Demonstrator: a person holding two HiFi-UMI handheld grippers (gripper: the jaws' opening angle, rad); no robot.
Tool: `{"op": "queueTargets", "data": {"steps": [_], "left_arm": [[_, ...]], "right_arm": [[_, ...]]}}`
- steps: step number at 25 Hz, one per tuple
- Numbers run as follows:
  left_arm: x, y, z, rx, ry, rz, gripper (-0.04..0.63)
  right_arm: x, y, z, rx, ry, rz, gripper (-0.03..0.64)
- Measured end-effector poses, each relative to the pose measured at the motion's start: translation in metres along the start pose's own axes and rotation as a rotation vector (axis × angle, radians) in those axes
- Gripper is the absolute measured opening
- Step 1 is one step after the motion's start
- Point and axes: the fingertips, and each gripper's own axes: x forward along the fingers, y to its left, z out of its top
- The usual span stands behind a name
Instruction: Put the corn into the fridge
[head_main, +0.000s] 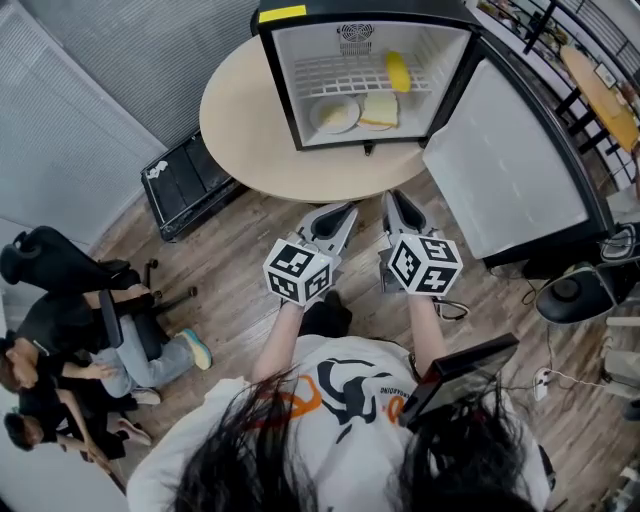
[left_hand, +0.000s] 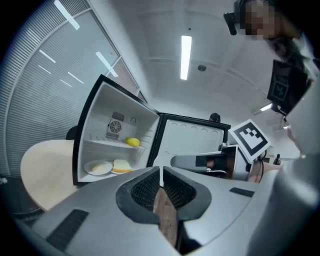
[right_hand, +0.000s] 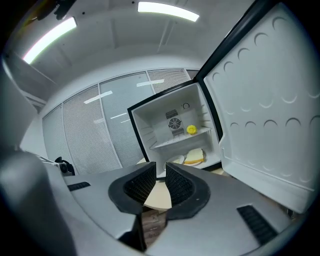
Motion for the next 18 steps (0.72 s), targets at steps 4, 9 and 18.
{"op": "queueTargets", "data": {"steps": [4, 9, 18], "left_arm": [[-0.012, -0.022, -0.01, 0.002, -0.003, 0.047, 0.02], [-0.021, -0.056, -0.025, 0.005, 0.003, 0.077, 0.02], [-0.041, -0.107, -0.046, -0.003, 0.001, 0.115, 0.02]], "right_arm": [[-0.019, 0.006, -0.013, -0.003, 0.024, 0.065, 0.069], [-0.05, 0.004, -0.028, 0.007, 0.047, 0.117, 0.066], [-0.102, 0.003, -0.051, 0.025, 0.086, 0.174, 0.063]]}}
